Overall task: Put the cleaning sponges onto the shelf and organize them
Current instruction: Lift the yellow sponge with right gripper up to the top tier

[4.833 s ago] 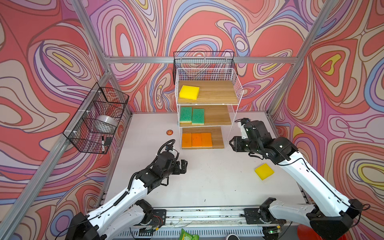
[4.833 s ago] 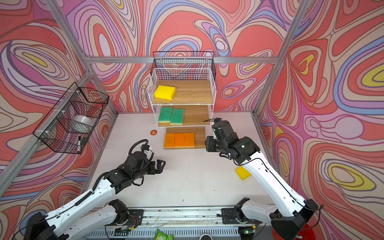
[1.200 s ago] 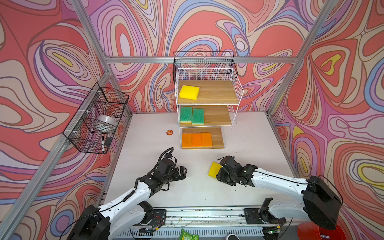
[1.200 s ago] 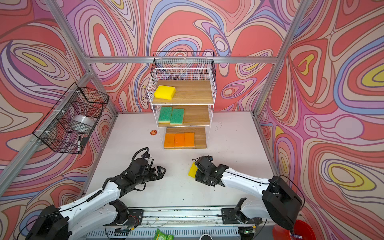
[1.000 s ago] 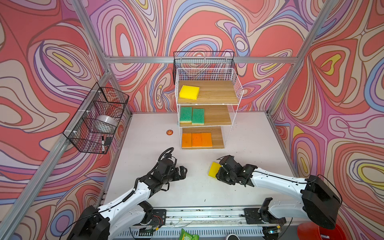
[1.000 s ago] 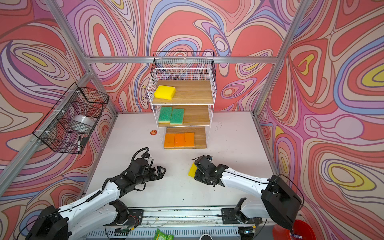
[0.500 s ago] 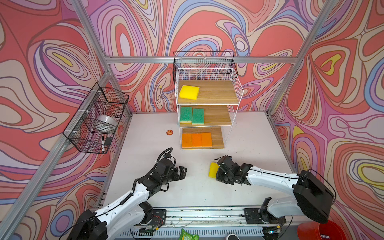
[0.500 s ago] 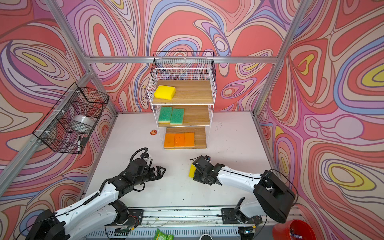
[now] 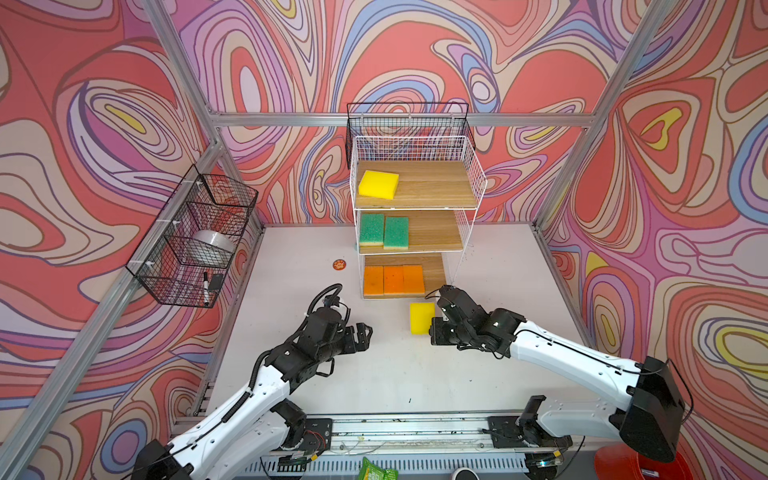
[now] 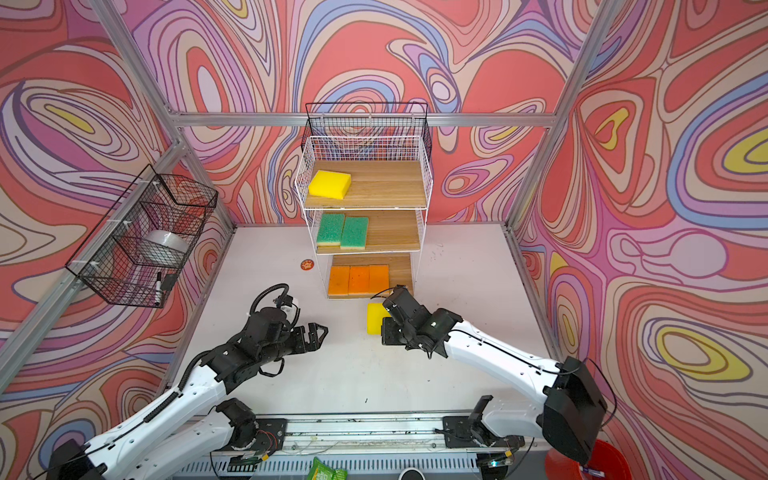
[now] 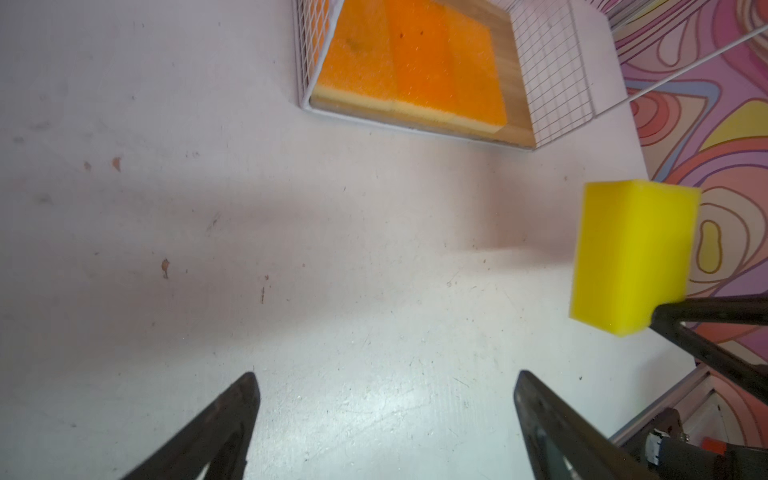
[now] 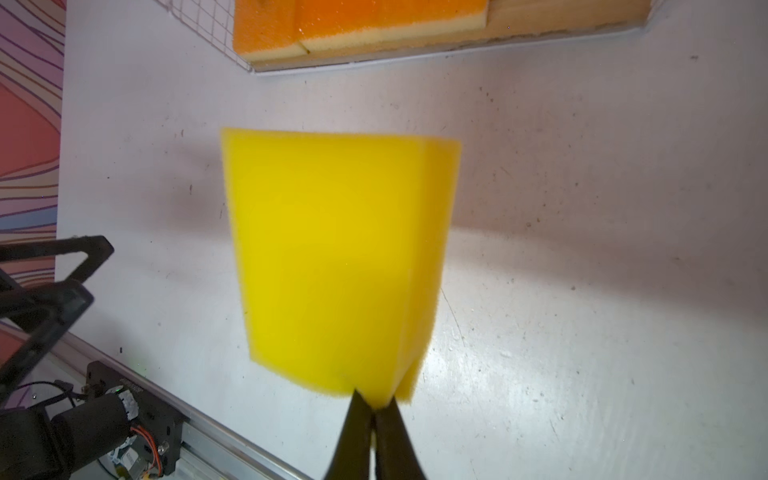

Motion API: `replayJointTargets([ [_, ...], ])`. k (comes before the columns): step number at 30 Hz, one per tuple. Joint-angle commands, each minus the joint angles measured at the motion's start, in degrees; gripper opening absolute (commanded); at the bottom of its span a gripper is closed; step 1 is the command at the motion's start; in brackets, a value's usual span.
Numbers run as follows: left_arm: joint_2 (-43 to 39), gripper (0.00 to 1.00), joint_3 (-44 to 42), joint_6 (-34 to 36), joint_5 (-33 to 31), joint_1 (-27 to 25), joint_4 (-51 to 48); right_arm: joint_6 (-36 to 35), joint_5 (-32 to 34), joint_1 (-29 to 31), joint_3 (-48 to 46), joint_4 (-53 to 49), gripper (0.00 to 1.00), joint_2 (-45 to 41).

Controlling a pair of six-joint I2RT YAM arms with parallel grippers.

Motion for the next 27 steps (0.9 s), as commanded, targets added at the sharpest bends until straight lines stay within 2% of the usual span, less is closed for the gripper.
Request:
replayJointTargets([
  [1,-2.42,0.97,5.07,2.52,-2.43,0.38,-7.89,-7.02,0.28,0.06,3.63,-4.33,0.0,-4.98],
  [8,-6.63,0.96,16.09,5.21,-4.45,0.37,-16.89,-14.53,-2.14,0.07,15.26,-8.01,0.0,-10.37],
  [17,-4.82,0.96,28.97,8.41,-4.92,0.39,-22.84,-19.33,1.11,0.06,32.32,-13.01,0.0,-6.77],
  [22,-1.2,0.97,35.99,10.79,-4.84,0.44,-24.19,-21.21,4.95,0.14,46.24,-17.35,0.0,-0.46],
  [27,3.73,0.97,43.03,12.91,-4.08,0.38,-24.32,-22.43,9.84,0.1,64.79,-25.79,0.0,11.19],
])
